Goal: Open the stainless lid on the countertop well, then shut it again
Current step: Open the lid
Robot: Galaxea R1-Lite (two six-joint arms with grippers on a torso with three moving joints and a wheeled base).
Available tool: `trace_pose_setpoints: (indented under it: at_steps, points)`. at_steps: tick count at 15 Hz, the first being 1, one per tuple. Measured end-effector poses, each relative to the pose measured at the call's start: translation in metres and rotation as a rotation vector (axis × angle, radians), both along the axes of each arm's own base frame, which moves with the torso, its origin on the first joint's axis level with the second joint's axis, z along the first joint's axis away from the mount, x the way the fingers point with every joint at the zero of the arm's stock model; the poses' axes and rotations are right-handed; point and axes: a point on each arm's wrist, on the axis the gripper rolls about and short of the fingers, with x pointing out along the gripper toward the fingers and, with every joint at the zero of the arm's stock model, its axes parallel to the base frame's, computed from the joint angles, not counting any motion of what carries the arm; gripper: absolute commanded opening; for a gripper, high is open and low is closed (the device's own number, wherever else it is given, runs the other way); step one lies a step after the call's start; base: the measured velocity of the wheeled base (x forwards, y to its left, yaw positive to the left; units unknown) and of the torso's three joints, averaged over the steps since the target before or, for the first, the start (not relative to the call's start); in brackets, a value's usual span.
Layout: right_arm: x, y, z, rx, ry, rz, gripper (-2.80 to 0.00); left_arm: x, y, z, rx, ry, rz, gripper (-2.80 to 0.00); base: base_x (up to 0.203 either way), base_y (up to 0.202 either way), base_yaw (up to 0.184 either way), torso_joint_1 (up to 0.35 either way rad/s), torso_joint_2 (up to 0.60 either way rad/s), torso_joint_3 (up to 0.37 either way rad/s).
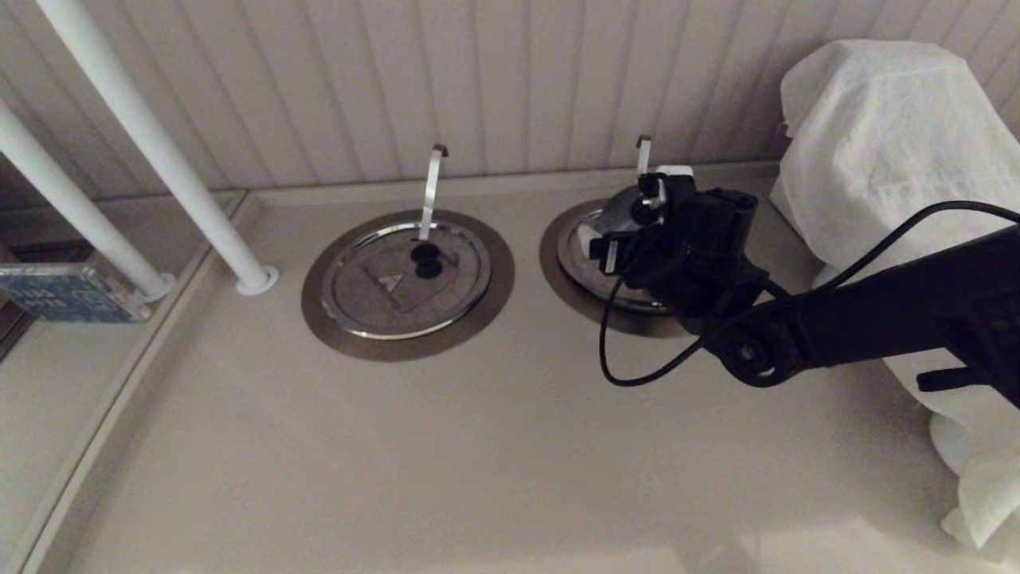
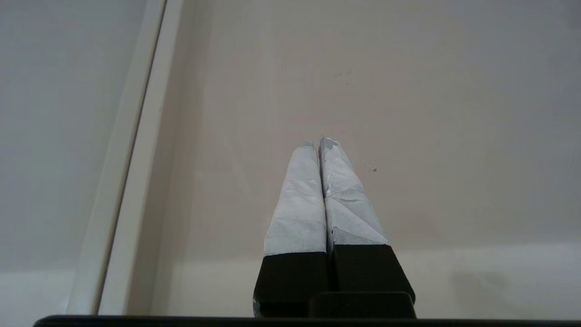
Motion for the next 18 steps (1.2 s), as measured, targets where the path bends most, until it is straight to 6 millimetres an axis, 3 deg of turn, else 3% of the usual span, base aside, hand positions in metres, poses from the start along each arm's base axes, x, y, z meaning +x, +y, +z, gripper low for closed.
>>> trace_pose_setpoints:
  at_steps: [8, 15, 18]
  points:
    - [-0.031, 0.024, 0.0, -0.006, 0.01, 0.078, 0.0, 0.0, 0.0, 0.0, 0.0, 0.0, 0.001, -2.8, 0.0, 0.0, 0.0, 0.0, 0.0, 0.0]
    - [-0.072, 0.061, -0.036, -0.047, 0.07, 0.207, 0.0, 0.0, 0.0, 0.0, 0.0, 0.0, 0.001, -2.8, 0.0, 0.0, 0.0, 0.0, 0.0, 0.0]
    - [-0.085, 0.072, -0.038, -0.052, 0.077, 0.251, 0.0, 0.0, 0.0, 0.0, 0.0, 0.0, 0.0, -2.8, 0.0, 0.0, 0.0, 0.0, 0.0, 0.0]
